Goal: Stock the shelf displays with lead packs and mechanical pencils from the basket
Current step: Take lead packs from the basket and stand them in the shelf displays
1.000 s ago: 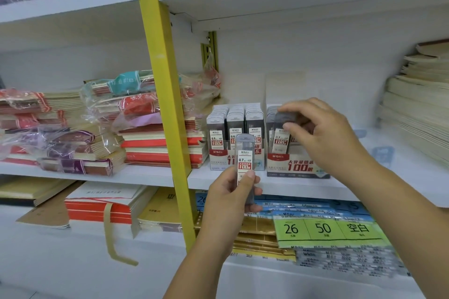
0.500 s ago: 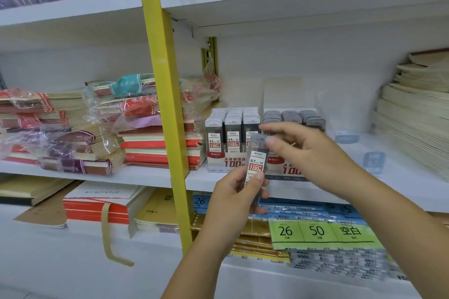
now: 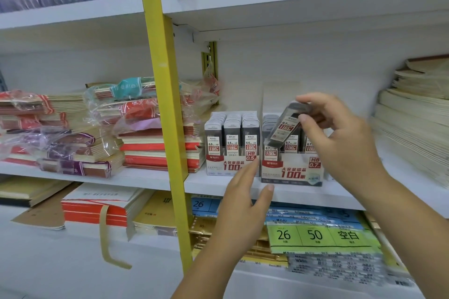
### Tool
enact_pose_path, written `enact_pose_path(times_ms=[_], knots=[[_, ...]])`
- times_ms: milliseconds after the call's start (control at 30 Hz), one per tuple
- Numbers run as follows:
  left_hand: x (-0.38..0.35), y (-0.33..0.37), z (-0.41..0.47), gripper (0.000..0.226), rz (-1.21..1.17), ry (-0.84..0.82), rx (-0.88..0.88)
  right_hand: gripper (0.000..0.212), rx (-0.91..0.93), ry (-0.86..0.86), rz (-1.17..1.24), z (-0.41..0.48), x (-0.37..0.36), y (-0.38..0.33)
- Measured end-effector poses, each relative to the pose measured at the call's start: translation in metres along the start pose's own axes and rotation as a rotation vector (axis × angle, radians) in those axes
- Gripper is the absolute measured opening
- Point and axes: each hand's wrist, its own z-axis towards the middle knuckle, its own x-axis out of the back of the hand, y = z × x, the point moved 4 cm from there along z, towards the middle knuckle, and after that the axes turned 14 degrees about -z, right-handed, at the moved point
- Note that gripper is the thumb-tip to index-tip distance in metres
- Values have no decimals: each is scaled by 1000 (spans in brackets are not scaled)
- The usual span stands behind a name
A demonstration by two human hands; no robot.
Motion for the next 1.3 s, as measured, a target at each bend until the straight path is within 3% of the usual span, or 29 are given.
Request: enact_pose_path(times_ms=[300,567,700,800,933,1033,1133,1300], knots=[[-4,-2,1,58,80,-35,-20,25,-13,-157,-187,-3,-33,18],[-2,-6,2,58,88,-55,-35,34,60,-116,-515,-12,-46,22],[-1,-5,-8,49,78,-8,-85,39,112,-122,-444,-23,-32,15],[3,-10,-24,39,59,65,-118,30,104,-139,-280,-47,-15,6],[-9,-39,-49,33,97,-70,-65,21,24,-358,-137,-114,-15,12],[-33,-81,-77,32,195,-286,35,20,-144,-576,-136,-192,-31,42],[-59,-140,-119,35,307,-512,230,21,-500,-835,-122,-294,-52,82],[-85,-232,-198,31,250,-560,557,19,-855,-1008,-155,-442,-72,120]])
